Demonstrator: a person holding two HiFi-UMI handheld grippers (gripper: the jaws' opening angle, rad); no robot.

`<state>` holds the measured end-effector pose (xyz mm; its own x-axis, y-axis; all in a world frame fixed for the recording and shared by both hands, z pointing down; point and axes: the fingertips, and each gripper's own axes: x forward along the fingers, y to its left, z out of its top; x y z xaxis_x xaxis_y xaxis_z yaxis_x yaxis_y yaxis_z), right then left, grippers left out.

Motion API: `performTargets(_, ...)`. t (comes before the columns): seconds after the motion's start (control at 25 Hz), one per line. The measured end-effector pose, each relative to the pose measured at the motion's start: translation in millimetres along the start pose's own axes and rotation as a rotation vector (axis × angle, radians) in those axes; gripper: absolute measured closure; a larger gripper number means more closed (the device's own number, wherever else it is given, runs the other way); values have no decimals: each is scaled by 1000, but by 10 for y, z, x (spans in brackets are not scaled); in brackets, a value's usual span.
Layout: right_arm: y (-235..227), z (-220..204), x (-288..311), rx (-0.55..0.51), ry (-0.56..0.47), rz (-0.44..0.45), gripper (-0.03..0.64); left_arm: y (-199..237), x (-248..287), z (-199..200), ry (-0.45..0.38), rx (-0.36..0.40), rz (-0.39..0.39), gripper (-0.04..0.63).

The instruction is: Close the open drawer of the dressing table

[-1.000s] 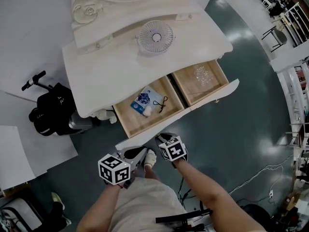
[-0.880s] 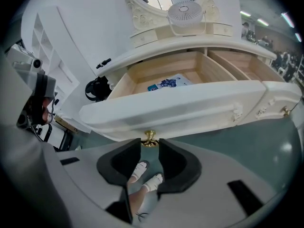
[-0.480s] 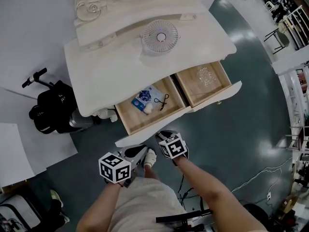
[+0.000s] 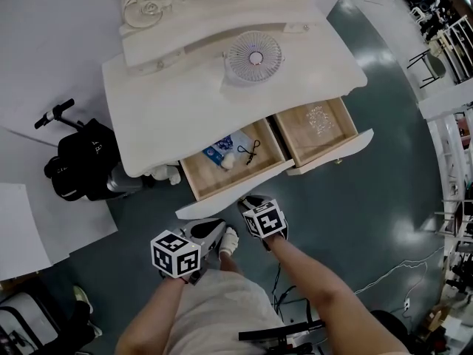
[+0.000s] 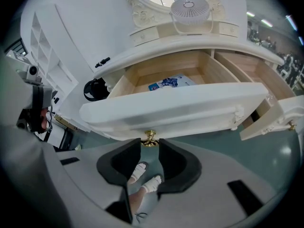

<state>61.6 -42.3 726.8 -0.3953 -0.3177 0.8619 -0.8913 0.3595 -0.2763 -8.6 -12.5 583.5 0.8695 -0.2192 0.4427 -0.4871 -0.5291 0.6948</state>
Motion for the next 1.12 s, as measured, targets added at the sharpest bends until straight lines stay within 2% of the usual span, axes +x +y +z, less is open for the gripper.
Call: performTargets(1.12, -52, 373, 180, -3, 10, 6, 488, 195, 14, 28, -7, -33, 13, 584)
